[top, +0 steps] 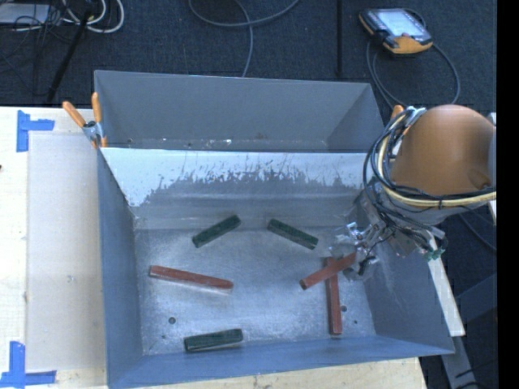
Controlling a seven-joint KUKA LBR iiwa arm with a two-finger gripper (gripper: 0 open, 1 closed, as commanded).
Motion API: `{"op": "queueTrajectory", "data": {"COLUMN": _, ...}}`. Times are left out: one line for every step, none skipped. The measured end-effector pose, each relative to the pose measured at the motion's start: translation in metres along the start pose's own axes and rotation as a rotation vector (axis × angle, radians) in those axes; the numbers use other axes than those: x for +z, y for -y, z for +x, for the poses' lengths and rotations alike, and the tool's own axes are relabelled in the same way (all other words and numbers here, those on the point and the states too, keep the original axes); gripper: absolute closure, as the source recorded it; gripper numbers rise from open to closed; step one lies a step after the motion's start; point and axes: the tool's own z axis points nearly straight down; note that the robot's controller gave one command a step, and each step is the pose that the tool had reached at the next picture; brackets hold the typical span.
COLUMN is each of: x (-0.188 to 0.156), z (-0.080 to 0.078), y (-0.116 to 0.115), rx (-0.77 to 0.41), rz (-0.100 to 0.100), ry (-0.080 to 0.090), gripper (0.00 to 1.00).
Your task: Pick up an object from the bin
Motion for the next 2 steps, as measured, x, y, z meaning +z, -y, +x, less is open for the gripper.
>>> {"op": "queueTrajectory", "data": {"x": 0.000, "z": 0.000, "y": 0.000, "rx": 0.001, "rz": 0.000, "ry": 0.000, "gripper": 1.00}}
{"op": "queueTrajectory", "data": {"x": -0.034, "z": 0.015, "y": -0.022, "rx": -0.012, "rz": -0.002, "ry": -0.003, "gripper": 1.00}}
